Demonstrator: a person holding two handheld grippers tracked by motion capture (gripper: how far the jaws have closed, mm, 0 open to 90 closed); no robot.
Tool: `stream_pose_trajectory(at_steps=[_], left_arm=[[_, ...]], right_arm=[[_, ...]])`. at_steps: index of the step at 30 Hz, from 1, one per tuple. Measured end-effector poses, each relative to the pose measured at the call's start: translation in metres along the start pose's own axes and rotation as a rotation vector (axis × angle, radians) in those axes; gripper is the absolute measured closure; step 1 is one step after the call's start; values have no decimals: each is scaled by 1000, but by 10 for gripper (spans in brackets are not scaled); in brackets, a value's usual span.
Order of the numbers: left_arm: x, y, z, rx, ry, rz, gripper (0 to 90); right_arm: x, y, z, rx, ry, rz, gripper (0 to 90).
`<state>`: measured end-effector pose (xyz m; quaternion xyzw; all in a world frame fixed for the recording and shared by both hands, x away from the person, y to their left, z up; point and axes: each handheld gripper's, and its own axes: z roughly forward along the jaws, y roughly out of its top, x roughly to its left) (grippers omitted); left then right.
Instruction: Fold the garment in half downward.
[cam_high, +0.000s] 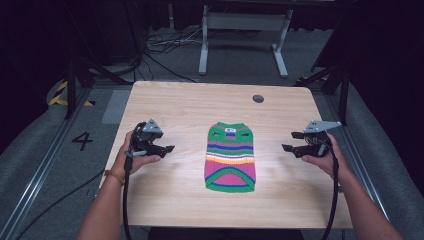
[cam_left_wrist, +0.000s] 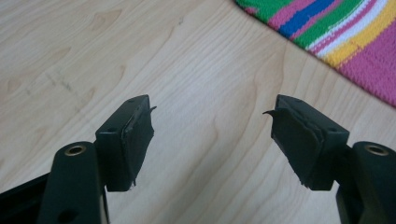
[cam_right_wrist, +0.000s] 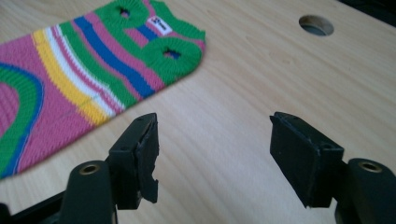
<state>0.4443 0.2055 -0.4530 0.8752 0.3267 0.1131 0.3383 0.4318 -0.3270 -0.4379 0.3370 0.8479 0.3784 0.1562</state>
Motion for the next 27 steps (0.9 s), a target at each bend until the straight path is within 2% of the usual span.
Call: stream_pose_trajectory(at_steps=[3, 10, 14, 16, 17, 22, 27], left_arm=[[-1, 12, 8, -5, 5, 16, 291], [-3, 43, 36, -10, -12, 33, 315], [-5, 58, 55, -8, -30, 26, 324], [-6, 66, 66, -4, -34, 31, 326], [-6, 66, 66, -4, -34, 31, 326], [-13, 88, 95, 13, -57, 36, 332], [-16, 102, 113, -16, -67, -9, 356]], right_arm=[[-2, 10, 8, -19, -3, 1, 335], [-8, 33, 45, -25, 36, 24, 477], [-9, 40, 65, -4, 42, 24, 520], [-8, 42, 72, 7, 43, 17, 537], [-8, 42, 72, 7, 43, 17, 537], [-5, 49, 99, 42, 47, 12, 580], [-6, 56, 117, 60, 42, 20, 586]])
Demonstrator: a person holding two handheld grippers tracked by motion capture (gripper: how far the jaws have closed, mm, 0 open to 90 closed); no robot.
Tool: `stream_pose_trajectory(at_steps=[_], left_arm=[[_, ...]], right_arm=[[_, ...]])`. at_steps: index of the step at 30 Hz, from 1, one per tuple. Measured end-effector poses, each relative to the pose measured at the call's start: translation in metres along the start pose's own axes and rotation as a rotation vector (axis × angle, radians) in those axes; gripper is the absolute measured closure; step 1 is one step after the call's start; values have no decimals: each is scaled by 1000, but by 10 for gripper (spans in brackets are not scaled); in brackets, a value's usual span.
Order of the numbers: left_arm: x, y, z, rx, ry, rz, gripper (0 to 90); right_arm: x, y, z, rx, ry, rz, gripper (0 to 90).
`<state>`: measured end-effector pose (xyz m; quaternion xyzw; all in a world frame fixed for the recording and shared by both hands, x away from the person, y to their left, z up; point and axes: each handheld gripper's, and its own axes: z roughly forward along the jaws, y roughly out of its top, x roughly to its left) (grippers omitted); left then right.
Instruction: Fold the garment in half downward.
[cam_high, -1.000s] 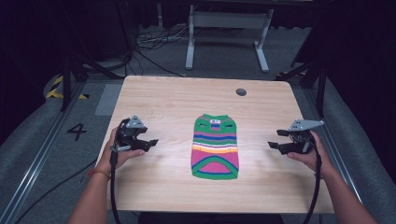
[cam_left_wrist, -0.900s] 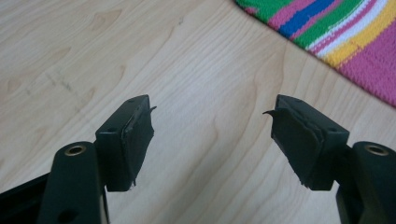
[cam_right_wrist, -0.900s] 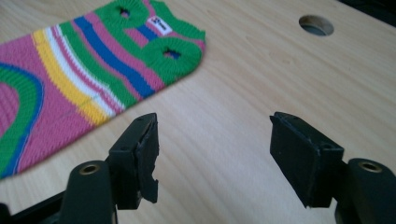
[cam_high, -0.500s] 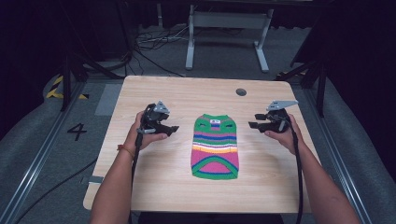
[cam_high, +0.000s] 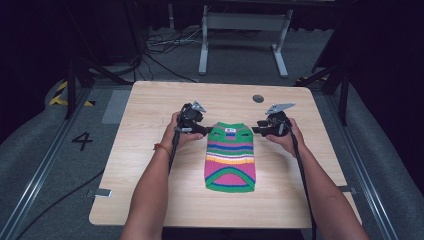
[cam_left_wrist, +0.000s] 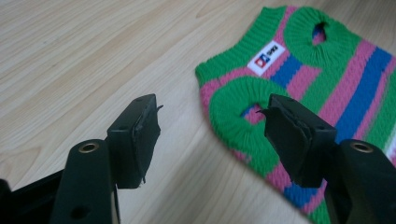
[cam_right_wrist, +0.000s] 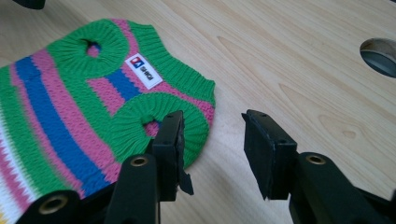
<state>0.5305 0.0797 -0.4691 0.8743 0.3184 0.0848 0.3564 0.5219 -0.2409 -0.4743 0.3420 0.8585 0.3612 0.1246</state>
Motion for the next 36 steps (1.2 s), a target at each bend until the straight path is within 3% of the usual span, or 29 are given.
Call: stream_pose_trajectory(at_steps=[4, 7, 11, 15, 18, 19, 21, 27, 29, 32, 36], left_arm=[[-2, 9, 11, 9, 10, 0, 360], [-2, 14, 15, -13, 8, -19, 365], [-1, 15, 21, 0, 22, -15, 391], [4, 14, 29, 10, 30, -51, 410], [3, 12, 34, -9, 24, -65, 448], [3, 12, 33, -43, 21, -78, 468], [2, 12, 35, -52, 31, -91, 517], [0, 15, 45, -19, 39, -96, 469], [-1, 14, 49, 2, 61, -94, 463], [0, 10, 55, 16, 60, -110, 453], [1, 8, 55, -1, 51, -133, 454]], right_arm=[[-1, 6, 10, 5, 0, 3, 587], [-3, 10, 15, -3, 4, 27, 603], [-5, 16, 20, -21, 10, 52, 612], [-1, 20, 29, -6, 7, 50, 627], [1, 21, 36, 0, 10, 79, 634], [2, 21, 37, -1, 10, 77, 635], [4, 21, 41, 1, -7, 79, 637], [2, 17, 47, 22, -24, 92, 639], [0, 14, 49, 19, -19, 99, 628], [-1, 12, 51, 15, -4, 119, 632], [1, 10, 52, 15, -1, 115, 645]])
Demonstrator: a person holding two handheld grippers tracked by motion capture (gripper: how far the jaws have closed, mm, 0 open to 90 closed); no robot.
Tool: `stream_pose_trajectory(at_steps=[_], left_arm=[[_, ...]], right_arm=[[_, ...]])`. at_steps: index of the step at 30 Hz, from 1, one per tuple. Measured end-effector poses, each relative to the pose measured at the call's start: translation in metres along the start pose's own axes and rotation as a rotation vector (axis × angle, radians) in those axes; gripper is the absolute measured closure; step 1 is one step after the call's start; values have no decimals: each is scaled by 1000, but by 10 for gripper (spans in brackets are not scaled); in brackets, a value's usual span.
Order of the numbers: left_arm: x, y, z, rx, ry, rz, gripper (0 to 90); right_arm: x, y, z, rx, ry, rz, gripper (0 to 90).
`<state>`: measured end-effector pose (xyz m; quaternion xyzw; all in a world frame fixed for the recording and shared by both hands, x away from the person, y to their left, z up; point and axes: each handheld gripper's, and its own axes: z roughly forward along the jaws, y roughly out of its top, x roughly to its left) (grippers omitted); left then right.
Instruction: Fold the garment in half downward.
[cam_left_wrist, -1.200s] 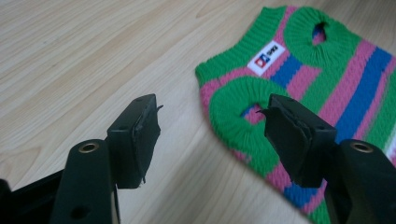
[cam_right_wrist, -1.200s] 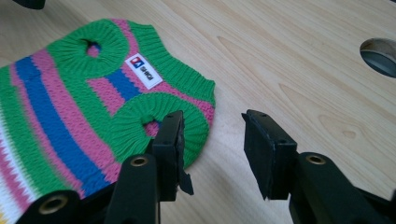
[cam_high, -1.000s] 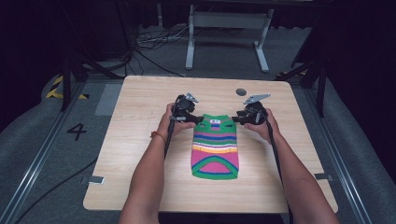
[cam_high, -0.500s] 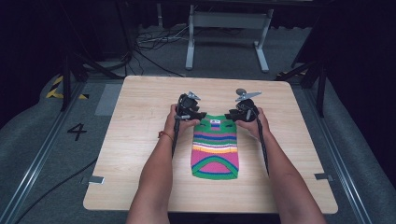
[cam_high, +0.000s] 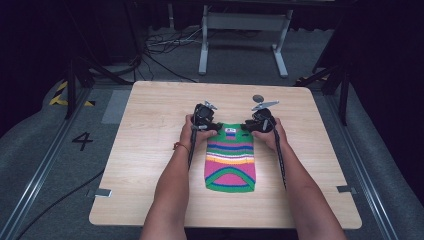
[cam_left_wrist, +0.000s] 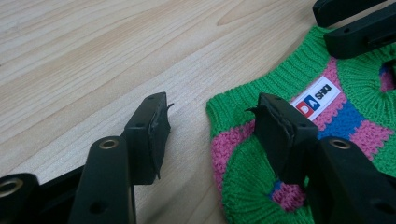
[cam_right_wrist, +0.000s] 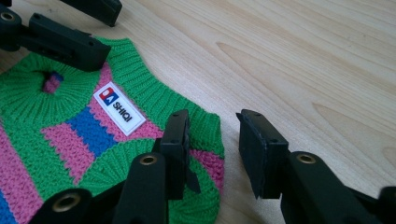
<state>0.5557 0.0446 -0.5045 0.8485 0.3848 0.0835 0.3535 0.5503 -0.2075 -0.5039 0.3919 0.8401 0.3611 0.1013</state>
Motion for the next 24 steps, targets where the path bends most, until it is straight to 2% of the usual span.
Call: stream_pose_trajectory(at_steps=[1, 2, 3, 4, 6, 9, 10, 12, 15, 18, 19, 20, 24], left_arm=[[-1, 0, 0, 7, 5, 12, 460], [-3, 0, -1, 9, 0, 18, 491], [-3, 0, -1, 9, 0, 18, 531], [-5, -1, -1, 3, -17, 20, 531], [-5, -2, -1, 0, -80, 21, 703], [-6, -4, -4, 2, -81, 32, 804], [-6, -3, -5, 4, -72, 38, 819], [-9, -1, -9, 10, -42, 75, 830], [-13, 4, -18, -22, -18, 110, 832], [-16, 7, -27, -63, -11, 125, 830], [-16, 7, -27, -63, -11, 125, 829], [-19, 8, -34, -70, -8, 154, 829], [-23, 8, -42, -84, -1, 182, 828]], right_arm=[[0, 0, 0, -1, 0, -6, 662], [1, 0, 0, -1, 7, -8, 699], [1, 0, 0, -1, 7, -8, 699], [2, 0, 0, 0, 9, -10, 725], [5, 1, 1, 9, 19, -18, 803], [10, 3, 0, 19, -1, -38, 836], [11, 3, 0, 13, -1, -43, 839], [13, 3, -1, 6, -5, -41, 841], [16, 5, -6, -18, -6, -47, 842], [17, 9, -13, -42, 0, -65, 842], [17, 9, -13, -42, 0, -65, 842], [19, 12, -19, -64, 11, -74, 842], [23, 14, -29, -98, 19, -86, 842]])
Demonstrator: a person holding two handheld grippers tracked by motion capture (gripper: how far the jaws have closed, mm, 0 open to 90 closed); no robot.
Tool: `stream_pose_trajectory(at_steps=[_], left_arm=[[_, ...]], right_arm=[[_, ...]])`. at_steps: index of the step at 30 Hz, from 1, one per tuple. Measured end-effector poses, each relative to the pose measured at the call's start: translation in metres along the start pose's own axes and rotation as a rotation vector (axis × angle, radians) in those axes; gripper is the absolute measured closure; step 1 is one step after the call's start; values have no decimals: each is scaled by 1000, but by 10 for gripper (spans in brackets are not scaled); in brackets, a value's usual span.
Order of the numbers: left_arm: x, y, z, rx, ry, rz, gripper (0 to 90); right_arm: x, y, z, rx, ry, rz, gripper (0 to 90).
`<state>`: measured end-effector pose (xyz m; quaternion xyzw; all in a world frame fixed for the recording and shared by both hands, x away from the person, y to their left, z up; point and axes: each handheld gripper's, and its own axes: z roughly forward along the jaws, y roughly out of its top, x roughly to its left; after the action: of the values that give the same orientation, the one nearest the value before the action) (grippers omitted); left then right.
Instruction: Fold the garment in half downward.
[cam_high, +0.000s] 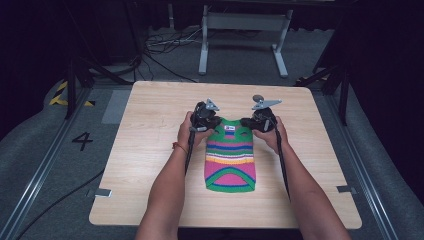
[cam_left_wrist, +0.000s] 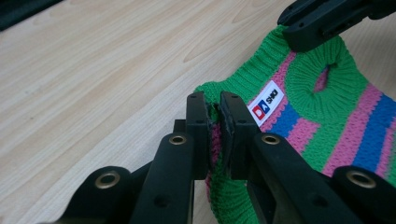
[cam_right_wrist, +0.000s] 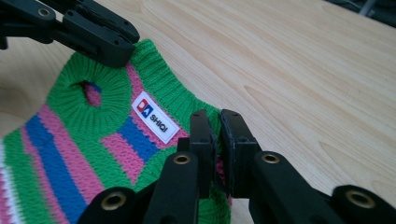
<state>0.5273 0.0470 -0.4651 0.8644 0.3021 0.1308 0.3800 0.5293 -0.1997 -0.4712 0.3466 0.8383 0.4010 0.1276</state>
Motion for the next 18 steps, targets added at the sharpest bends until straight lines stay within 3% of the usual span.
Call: stream_pose_trajectory(at_steps=[2, 10, 18], left_arm=[[-5, 1, -8, 1, 15, 43, 827], [-21, 0, -29, -15, 13, 137, 827], [-27, -6, -42, -32, 2, 144, 825]], right_arm=[[3, 0, -5, -16, 2, -13, 842], [15, 0, -26, -74, 28, -65, 839], [28, 0, -42, -95, 71, -107, 838]])
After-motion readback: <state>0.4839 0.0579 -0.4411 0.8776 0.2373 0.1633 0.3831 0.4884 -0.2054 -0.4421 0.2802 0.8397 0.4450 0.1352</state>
